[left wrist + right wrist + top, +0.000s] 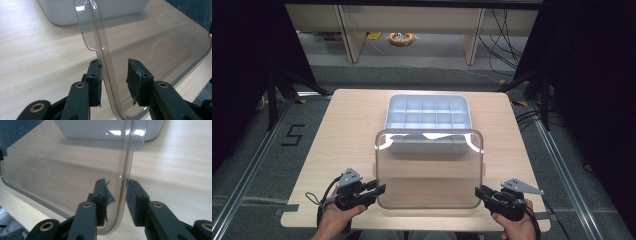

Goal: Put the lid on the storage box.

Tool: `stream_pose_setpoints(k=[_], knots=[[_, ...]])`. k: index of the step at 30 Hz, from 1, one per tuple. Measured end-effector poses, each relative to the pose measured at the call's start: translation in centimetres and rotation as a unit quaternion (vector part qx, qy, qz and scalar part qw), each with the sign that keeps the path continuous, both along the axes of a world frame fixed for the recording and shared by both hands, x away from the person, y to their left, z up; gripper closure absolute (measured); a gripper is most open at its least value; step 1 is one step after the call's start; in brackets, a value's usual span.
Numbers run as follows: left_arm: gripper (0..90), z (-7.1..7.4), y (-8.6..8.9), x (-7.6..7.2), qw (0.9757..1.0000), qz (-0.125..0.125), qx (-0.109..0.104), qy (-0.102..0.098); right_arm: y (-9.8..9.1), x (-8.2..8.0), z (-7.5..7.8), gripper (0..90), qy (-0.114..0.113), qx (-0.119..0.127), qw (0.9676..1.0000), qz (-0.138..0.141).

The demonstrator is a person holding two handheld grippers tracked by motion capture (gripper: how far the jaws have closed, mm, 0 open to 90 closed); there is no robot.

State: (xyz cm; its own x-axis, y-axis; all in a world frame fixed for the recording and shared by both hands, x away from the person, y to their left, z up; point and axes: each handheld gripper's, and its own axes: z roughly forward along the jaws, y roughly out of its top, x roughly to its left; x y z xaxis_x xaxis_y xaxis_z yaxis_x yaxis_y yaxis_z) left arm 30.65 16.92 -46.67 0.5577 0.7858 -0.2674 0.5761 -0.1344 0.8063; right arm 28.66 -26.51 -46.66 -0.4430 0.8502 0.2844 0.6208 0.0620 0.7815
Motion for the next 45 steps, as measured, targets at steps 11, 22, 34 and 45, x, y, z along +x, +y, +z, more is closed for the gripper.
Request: stream_pose_setpoints(k=[11,22,34,45], knots=[[62.7,2.1,-0.2,2.9,0.9996,0.012,-0.007,-0.026,-0.1,3.3,1.1,70.2,-0.011,0.017,0.9997,-0.009],[61.4,3.5,-0.5,6.0,0.9988,0.036,-0.013,-0.029,0.1,7.1,3.6,69.7,-0.042,0.024,0.9986,-0.022],[61.2,5.2,-1.0,9.8,0.9982,0.043,-0.01,-0.04,0.0,10.5,5.2,69.6,-0.041,0.027,0.9983,-0.032],[60.9,5.4,-0.5,12.9,0.9978,0.049,-0.033,-0.029,0.2,13.3,5.4,69.4,-0.044,0.047,0.9969,-0.045]])
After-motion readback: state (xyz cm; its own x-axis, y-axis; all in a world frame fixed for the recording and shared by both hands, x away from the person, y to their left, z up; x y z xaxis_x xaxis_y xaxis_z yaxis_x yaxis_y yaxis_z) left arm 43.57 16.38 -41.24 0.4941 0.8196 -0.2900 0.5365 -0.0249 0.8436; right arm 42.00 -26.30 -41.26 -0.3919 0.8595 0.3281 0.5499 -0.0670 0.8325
